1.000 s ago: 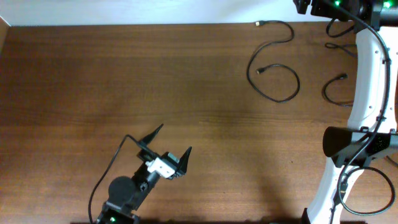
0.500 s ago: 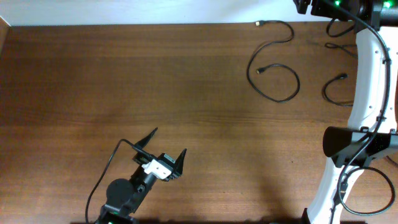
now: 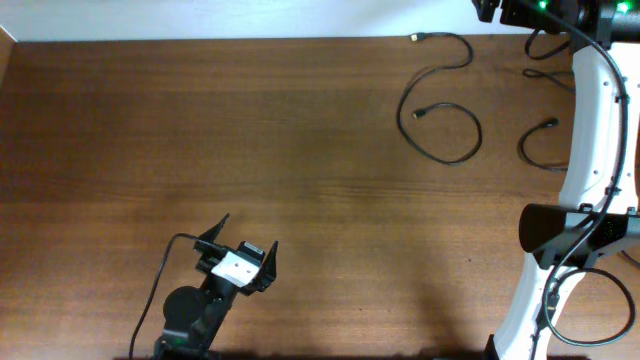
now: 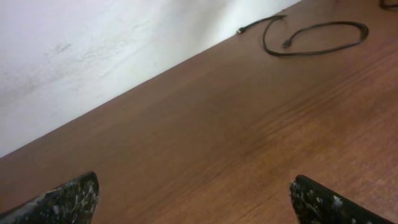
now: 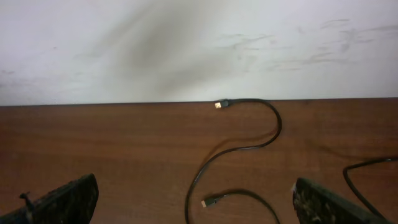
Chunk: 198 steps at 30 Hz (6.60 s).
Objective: Untangle cables
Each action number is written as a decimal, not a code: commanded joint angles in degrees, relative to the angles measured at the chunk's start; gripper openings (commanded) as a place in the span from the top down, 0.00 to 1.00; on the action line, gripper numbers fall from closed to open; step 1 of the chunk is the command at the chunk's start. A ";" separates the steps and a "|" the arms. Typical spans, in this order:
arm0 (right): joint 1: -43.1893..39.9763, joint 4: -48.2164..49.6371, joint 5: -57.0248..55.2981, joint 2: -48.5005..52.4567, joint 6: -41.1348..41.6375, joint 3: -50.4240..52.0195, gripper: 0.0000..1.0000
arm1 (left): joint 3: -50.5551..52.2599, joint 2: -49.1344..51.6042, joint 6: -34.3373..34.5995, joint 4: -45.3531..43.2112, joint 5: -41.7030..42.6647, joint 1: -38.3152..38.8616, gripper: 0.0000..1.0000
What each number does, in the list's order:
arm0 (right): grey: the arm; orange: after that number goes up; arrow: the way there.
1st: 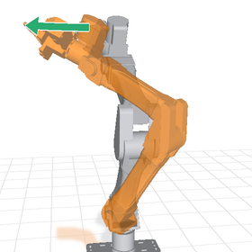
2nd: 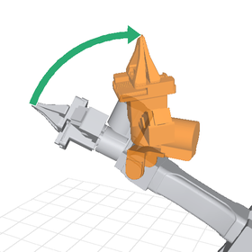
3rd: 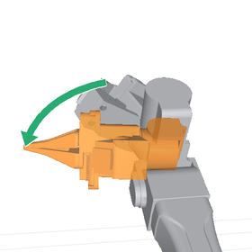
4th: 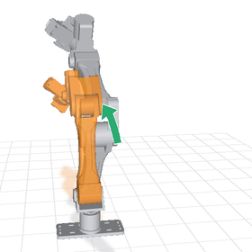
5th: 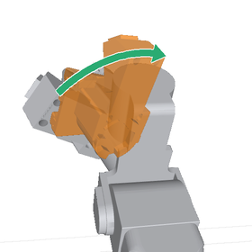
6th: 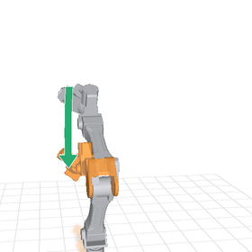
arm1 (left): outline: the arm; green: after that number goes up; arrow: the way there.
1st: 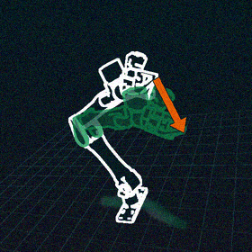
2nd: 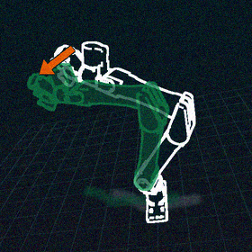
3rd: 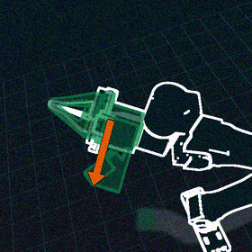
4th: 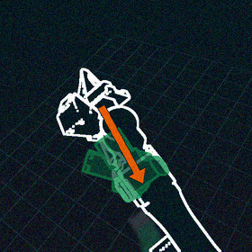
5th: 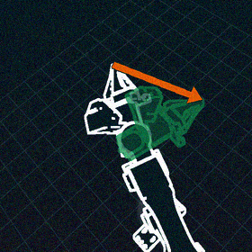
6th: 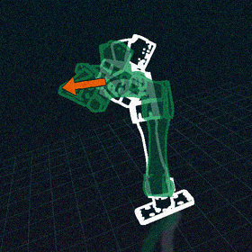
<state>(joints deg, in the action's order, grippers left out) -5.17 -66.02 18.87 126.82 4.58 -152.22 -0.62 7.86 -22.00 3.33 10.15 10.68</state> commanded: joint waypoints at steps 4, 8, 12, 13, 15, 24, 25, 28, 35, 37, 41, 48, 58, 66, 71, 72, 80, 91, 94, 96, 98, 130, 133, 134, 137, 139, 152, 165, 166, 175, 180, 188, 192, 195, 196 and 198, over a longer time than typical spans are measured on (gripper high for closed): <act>0.26 -0.02 -0.31 -0.02 0.20 0.35 0.01 | 0.11 -4.22 5.95 1.31 -6.88 -2.05 0.01; 0.26 -0.02 -0.31 -0.02 0.20 0.35 0.01 | 0.11 -7.61 7.45 1.53 -8.50 -4.81 0.01; 0.26 -0.02 -0.31 -0.02 0.20 0.35 0.01 | 0.11 -7.61 7.43 1.53 -8.50 -6.69 0.01; 0.26 -0.02 -0.31 -0.02 0.20 0.35 0.01 | 0.11 -7.63 7.43 1.53 -8.52 -6.86 0.01; 0.26 -0.02 -0.31 -0.02 0.20 0.35 0.01 | 0.11 -7.63 7.43 1.53 -8.50 -7.10 0.01; 0.26 -0.02 -0.31 -0.02 0.20 0.35 0.01 | 0.11 -7.63 7.43 1.51 -8.48 -7.23 0.01; 0.26 -0.02 -0.31 -0.02 0.20 0.35 0.01 | 0.11 -7.63 7.45 1.49 -8.44 -7.50 0.01; 0.26 -0.02 -0.31 -0.02 0.17 0.35 0.01 | 0.11 -7.63 7.41 1.44 -8.48 -9.49 0.01; 0.26 -0.02 -0.31 -0.02 0.20 0.35 0.01 | 0.11 -7.61 7.43 1.42 -8.46 -10.91 0.01; 0.26 -0.02 -0.31 -0.02 0.20 0.35 0.01 | 0.11 -7.56 7.41 1.44 -8.46 -10.88 0.01; 0.26 -0.02 -0.31 -0.02 0.20 0.35 0.01 | 0.11 -7.56 7.41 1.44 -8.46 -10.91 0.01; 0.26 -0.02 -0.31 -0.02 0.20 0.35 0.01 | 0.11 -7.56 7.41 1.44 -8.46 -10.91 0.01; 0.26 -0.02 -0.31 -0.02 0.20 0.35 0.01 | 0.11 -7.56 7.41 1.44 -8.46 -10.91 0.01; 0.26 -0.02 -0.31 -0.02 0.20 0.35 0.01 | 0.11 -7.56 7.41 1.44 -8.46 -10.91 0.01; 0.26 -0.02 -0.31 -0.02 0.20 0.35 0.01 | 0.11 -7.56 7.41 1.44 -8.46 -10.91 0.01; 0.26 -0.02 -0.31 -0.02 0.20 0.35 0.01 | 0.11 -7.56 7.41 1.44 -8.48 -10.91 0.01; 0.26 -0.04 -0.31 0.00 0.20 0.35 0.01 | 0.11 -7.56 7.41 1.44 -8.48 -10.91 0.01; 0.28 0.15 -6.32 -1.44 0.17 0.35 0.01 | 0.11 -7.56 7.41 1.44 -8.46 -10.91 0.01; 0.26 -0.07 -6.34 -4.28 0.17 0.35 0.01 | 0.11 -7.56 7.43 1.44 -8.46 -10.91 0.01; 0.26 -1.90 -9.49 -6.80 0.17 0.35 0.01 | 0.11 -7.56 7.41 1.44 -8.46 -10.91 0.01; 0.28 -3.91 -12.55 -8.61 0.17 0.35 0.01 | 0.11 -7.56 7.41 1.44 -8.46 -10.91 0.01; 0.28 40.02 -10.05 -59.19 0.42 81.59 0.01 | 0.11 -7.56 7.43 1.44 -8.46 -10.91 0.01; 0.28 50.29 -7.93 -64.52 0.44 93.44 0.01 | 0.11 -7.56 7.41 1.44 -8.48 -10.91 0.01; 0.28 52.63 -7.58 -65.90 0.44 96.26 0.01 | 0.11 -7.56 7.41 1.44 -8.46 -10.91 0.01; 0.28 58.47 -7.23 -69.81 0.44 103.82 0.01 | 0.11 -7.56 7.41 1.44 -8.46 -10.91 0.01; 0.28 61.64 -7.23 -72.24 0.44 108.13 0.01 | 0.11 -7.56 7.43 1.44 -8.46 -10.91 0.01; 0.28 64.83 -7.26 -90.77 0.42 126.51 0.01 | 0.11 -7.56 7.41 1.44 -8.46 -10.91 0.01; 0.26 75.47 -7.28 -111.80 0.42 142.03 0.01 | 0.11 -7.56 7.43 1.44 -8.46 -10.91 0.01; 0.26 76.98 -7.26 -113.37 0.46 143.86 0.02 | 0.11 -7.56 7.41 1.44 -8.46 -10.91 0.01; 0.26 81.68 -7.32 -121.07 4.07 151.91 0.01 | 0.11 -7.56 7.41 1.44 -8.46 -10.91 0.01; 0.28 73.66 -8.17 -121.72 3.87 151.91 0.01 | 0.11 -7.56 7.43 1.44 -8.46 -10.91 0.01; 0.35 62.34 -8.76 -125.85 2.49 151.91 0.01 | 0.11 -7.56 7.43 1.44 -8.46 -10.91 0.01; 2.25 62.31 -8.76 -126.57 -3.93 151.91 0.01 | 0.11 -7.56 7.41 1.44 -8.46 -10.91 0.01; 4.04 62.29 -8.79 -126.64 -7.91 151.91 0.01 | 0.11 -7.56 7.43 1.44 -8.46 -10.91 0.01; 4.39 62.29 -8.76 -126.62 -8.85 151.91 0.01 | 0.11 -7.56 7.41 1.44 -8.46 -10.91 0.01; 4.81 62.27 -8.79 -126.62 -8.94 151.91 0.01 | 0.11 -7.56 7.41 1.44 -8.46 -10.91 0.01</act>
<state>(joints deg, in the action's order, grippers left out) -1.28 -3.25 10.41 0.89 -0.84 -0.60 -0.64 0.64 -15.18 4.32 2.04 0.01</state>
